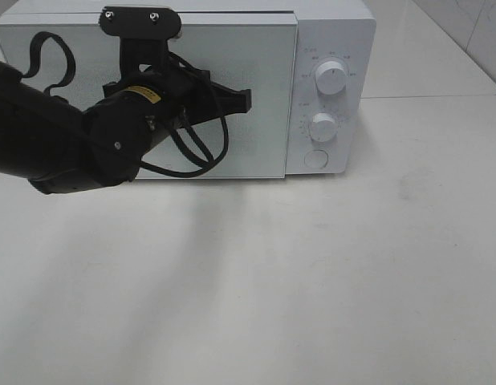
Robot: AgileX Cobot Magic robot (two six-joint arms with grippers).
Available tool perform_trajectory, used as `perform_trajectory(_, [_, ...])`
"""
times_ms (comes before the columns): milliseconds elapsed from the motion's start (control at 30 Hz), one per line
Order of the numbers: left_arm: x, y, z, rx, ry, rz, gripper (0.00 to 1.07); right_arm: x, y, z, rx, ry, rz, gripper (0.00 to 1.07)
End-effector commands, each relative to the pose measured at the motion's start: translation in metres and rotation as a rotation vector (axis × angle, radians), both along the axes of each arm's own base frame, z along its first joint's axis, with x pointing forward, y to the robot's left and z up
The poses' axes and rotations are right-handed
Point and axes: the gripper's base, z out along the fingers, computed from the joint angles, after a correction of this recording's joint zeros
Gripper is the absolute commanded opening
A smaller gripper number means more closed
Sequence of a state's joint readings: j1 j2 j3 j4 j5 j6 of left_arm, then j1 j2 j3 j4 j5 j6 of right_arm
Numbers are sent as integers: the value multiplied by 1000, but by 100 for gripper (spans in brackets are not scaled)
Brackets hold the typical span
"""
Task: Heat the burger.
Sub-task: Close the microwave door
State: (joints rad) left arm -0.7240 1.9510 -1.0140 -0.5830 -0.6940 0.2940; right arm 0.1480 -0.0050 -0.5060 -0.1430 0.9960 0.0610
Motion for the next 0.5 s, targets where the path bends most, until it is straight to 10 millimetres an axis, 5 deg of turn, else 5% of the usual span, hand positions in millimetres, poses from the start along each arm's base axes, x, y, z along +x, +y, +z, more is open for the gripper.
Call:
perform_trajectory(33, [17, 3, 9, -62, -53, 83, 0, -4, 0, -1, 15, -29, -11, 75])
perform_trajectory(267, [22, -1, 11, -62, -58, 89, 0, -4, 0, -1, 15, -29, -11, 75])
perform_trajectory(500, [-6, -14, 11, -35, 75, -28, 0, -4, 0, -1, 15, -29, -11, 75])
